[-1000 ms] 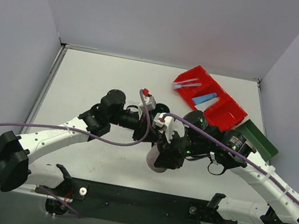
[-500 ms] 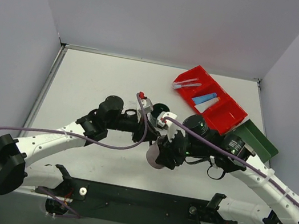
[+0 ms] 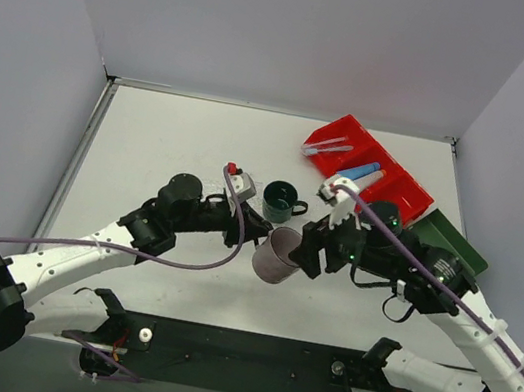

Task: Prepare toiletry sets of a toothbrush and toothpaste on the tray

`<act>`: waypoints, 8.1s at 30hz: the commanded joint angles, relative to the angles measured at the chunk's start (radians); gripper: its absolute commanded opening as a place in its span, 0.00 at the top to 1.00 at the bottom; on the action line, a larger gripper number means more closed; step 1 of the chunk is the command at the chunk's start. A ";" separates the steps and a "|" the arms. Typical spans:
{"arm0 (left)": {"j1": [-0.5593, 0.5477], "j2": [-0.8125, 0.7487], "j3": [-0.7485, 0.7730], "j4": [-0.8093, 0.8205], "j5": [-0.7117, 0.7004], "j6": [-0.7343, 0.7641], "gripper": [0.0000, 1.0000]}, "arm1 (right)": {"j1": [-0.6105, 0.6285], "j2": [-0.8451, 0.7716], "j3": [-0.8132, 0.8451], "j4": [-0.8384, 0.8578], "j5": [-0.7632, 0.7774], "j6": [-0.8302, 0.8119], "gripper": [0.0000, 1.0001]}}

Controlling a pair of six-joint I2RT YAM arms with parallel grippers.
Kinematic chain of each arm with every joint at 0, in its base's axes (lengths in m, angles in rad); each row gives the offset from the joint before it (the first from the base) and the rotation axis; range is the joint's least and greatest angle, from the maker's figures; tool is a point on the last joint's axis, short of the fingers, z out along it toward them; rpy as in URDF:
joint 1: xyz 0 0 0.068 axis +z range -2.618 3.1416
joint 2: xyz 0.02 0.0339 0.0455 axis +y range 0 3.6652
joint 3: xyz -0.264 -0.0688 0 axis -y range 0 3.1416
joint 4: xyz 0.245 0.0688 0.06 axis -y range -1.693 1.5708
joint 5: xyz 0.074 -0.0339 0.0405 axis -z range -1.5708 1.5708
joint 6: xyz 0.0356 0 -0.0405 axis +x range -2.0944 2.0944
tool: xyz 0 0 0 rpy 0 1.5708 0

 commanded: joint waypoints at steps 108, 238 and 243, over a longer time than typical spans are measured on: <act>-0.094 -0.147 0.176 -0.844 -0.720 -0.509 0.65 | 0.311 0.467 0.044 0.459 0.718 0.231 1.00; 0.472 0.627 0.632 -0.885 -0.711 -0.390 1.00 | 0.133 -0.101 -0.539 0.484 0.850 0.409 0.45; 0.472 0.634 0.640 -0.891 -0.705 -0.377 1.00 | 0.133 -0.099 -0.539 0.485 0.847 0.408 0.44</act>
